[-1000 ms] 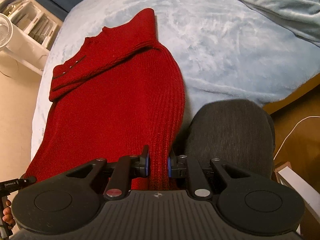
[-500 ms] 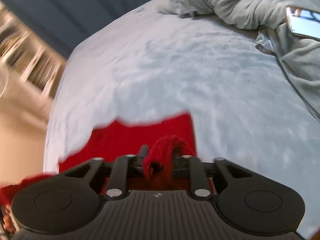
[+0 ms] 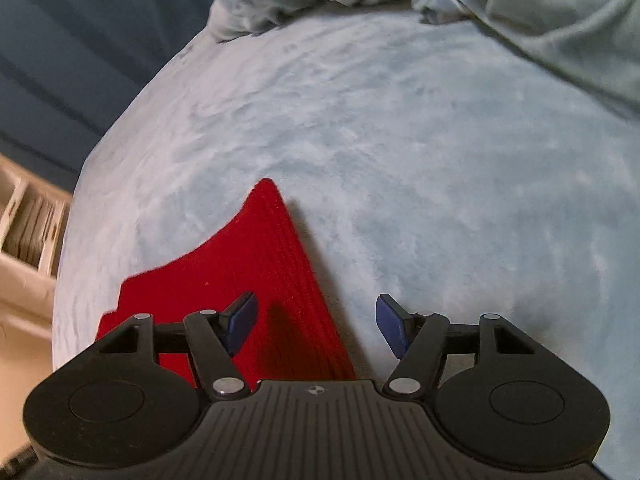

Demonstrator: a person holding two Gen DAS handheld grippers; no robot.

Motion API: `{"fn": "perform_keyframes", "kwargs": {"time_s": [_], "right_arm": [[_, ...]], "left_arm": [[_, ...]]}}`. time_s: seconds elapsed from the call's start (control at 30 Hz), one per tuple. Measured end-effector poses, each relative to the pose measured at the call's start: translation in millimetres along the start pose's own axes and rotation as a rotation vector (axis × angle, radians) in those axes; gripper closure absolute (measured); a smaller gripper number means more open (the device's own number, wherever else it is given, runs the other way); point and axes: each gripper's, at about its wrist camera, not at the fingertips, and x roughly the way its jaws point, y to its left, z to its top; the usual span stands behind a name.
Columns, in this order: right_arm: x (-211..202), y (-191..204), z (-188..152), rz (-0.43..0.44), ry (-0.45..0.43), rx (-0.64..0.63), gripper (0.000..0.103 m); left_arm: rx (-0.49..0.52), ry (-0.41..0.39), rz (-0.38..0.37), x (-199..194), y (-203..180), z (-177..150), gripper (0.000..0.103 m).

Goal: Fold small clothes

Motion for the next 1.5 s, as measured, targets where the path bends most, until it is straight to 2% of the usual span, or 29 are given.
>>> {"fn": "perform_keyframes", "kwargs": {"time_s": [0.17,0.47,0.5,0.53,0.57,0.6,0.7,0.83,0.9,0.93,1.03,1.1,1.13,1.17,1.2,1.27,1.4,1.5], "right_arm": [[14.2,15.1,-0.9,0.009,-0.013,-0.020,0.036],[29.1,32.9,-3.1,-0.020,-0.019,-0.081,0.037],[29.2,34.1,-3.7,-0.023,-0.029,-0.088,0.040],[28.2,35.9,-4.6,-0.024,-0.043,-0.100,0.056],[25.6,38.0,-5.8,-0.027,-0.061,-0.120,0.080],[22.8,40.7,-6.5,-0.032,-0.078,-0.141,0.084],[5.2,49.9,-7.8,0.014,-0.129,-0.183,0.089],[-37.8,58.2,-7.5,0.132,-0.219,-0.187,0.090],[-46.8,51.1,-5.0,0.138,-0.247,-0.153,0.090],[-40.5,46.3,-3.2,0.110,-0.234,-0.137,0.090],[7.7,34.7,-2.1,-0.025,-0.111,-0.121,0.088],[36.0,32.0,-9.6,-0.122,-0.059,-0.173,0.072],[38.4,34.2,-14.3,-0.158,-0.083,-0.201,0.054],[34.8,37.1,-17.0,-0.202,-0.114,-0.215,0.042],[28.1,38.8,-18.5,-0.225,-0.131,-0.209,0.041],[7.0,38.0,-21.9,-0.212,-0.132,-0.184,0.041],[-52.9,33.9,-54.3,-0.123,-0.181,-0.215,0.036],[-81.5,31.4,-92.0,-0.098,-0.188,-0.300,0.035]], "left_arm": [[0.070,-0.045,0.005,5.5,-25.9,4.0,0.018],[0.085,-0.040,0.004,19.8,-35.2,12.2,0.020],[0.084,-0.047,-0.001,19.6,-35.2,11.7,0.025],[0.089,-0.053,-0.007,18.5,-35.9,11.4,0.051],[0.093,-0.058,-0.023,17.4,-36.2,11.6,0.080],[0.088,-0.061,-0.027,15.4,-36.7,12.3,0.085],[0.044,-0.095,-0.034,1.4,-32.3,15.2,0.088],[-0.086,-0.154,-0.062,-28.1,-2.2,14.3,0.089],[-0.122,-0.130,-0.050,-21.4,10.9,11.9,0.089],[-0.125,-0.093,-0.030,-8.0,14.1,10.9,0.089],[-0.111,-0.018,-0.029,27.8,10.2,6.7,0.085],[-0.098,-0.033,0.005,33.4,4.1,3.8,0.071],[-0.095,-0.044,0.048,30.5,1.4,3.1,0.046],[-0.092,-0.060,0.090,24.7,1.5,1.3,0.020],[-0.083,-0.072,0.118,17.3,2.3,-1.2,0.011],[-0.050,-0.099,0.144,-4.2,5.6,-9.7,0.007],[0.009,-0.116,0.106,-52.5,11.2,-54.1,0.007],[0.073,-0.071,0.104,-67.3,3.3,-97.4,0.002]]}}
